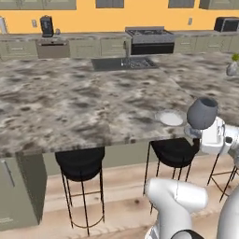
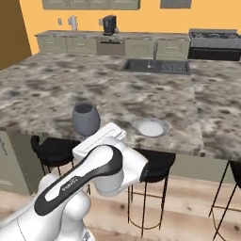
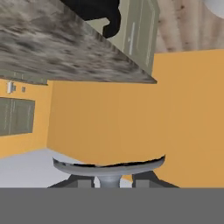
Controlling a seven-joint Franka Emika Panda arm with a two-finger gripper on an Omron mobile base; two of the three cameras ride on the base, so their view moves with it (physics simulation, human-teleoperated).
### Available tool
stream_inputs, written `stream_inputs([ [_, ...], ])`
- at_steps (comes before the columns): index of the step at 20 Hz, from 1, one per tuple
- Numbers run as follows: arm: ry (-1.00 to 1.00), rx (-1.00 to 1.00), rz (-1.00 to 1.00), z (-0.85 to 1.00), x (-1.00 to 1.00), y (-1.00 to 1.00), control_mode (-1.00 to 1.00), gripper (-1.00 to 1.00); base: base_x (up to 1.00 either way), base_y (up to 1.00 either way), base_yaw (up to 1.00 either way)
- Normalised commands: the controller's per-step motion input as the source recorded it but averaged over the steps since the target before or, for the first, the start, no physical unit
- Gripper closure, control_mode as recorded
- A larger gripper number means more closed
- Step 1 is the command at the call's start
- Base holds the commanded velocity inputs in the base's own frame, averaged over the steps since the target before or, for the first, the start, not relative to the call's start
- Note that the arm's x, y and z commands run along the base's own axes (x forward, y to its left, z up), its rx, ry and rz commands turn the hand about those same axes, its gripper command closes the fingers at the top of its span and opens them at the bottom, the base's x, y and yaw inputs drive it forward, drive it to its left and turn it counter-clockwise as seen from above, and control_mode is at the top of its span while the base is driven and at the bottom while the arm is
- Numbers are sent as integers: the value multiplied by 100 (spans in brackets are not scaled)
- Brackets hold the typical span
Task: Retrieve the wine glasses from the counter and place one next to each plate.
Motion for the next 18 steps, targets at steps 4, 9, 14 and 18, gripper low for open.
stream_inputs([
  [4,0,0,0,0,0,0,100,100,74,-99,18],
  [9,0,0,0,0,0,0,100,100,100,-73,21],
  [14,0,0,0,0,0,0,100,100,90,-63,8],
  [18,0,0,0,0,0,0,100,100,31,-58,-14],
])
